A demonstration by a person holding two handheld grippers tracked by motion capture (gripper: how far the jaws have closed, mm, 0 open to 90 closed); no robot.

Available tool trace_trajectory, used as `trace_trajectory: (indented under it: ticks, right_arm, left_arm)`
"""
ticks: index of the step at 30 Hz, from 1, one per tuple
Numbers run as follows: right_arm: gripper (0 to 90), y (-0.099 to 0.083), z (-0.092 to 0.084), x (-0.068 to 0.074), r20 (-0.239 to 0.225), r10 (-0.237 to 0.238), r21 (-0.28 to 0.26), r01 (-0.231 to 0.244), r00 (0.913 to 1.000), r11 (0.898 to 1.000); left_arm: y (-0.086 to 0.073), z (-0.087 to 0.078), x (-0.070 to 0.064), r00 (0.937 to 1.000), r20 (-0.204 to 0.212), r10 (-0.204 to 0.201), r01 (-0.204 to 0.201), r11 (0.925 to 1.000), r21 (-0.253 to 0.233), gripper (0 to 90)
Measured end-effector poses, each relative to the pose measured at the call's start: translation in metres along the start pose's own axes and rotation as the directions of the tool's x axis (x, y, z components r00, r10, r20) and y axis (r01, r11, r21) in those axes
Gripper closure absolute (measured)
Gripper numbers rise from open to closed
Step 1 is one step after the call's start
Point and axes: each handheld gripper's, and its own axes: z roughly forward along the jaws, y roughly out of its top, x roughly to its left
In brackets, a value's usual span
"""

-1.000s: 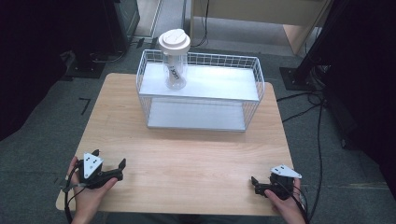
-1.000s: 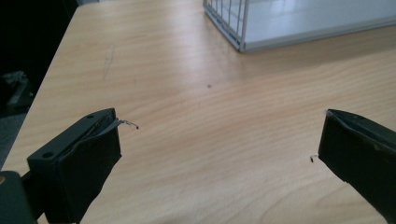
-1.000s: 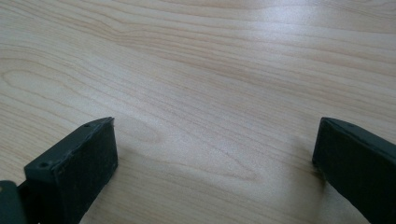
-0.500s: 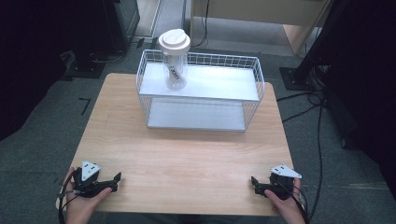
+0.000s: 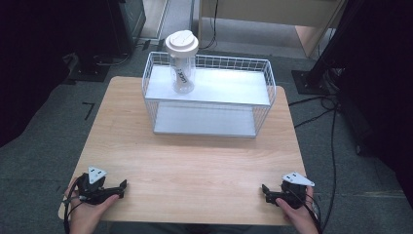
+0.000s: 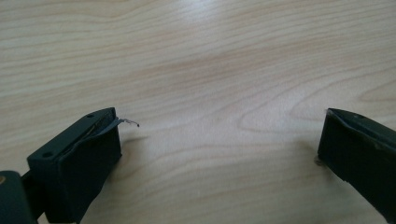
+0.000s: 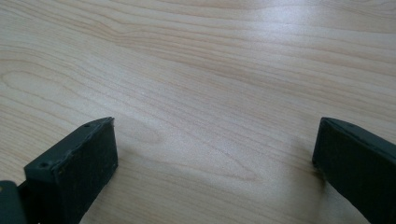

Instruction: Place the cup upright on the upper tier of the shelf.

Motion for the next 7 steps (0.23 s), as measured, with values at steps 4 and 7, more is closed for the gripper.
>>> trace_trajectory:
  ticks: [4,7]
  right_arm:
    - [0.0,0.0000,0.0000,0.0000,0.000,0.000,0.000,0.000,1.0000,1.000]
    - [0.0,0.0000,0.0000,0.0000,0.000,0.000,0.000,0.000,1.0000,1.000]
  left_arm:
    - [0.0053,0.0050,0.0006,0.9999,0.008,0.007,-0.007,1.0000,0.000,0.0]
    - [0.0054,0.0050,0.0005,1.0000,0.008,0.006,-0.006,1.0000,-0.001,0.0]
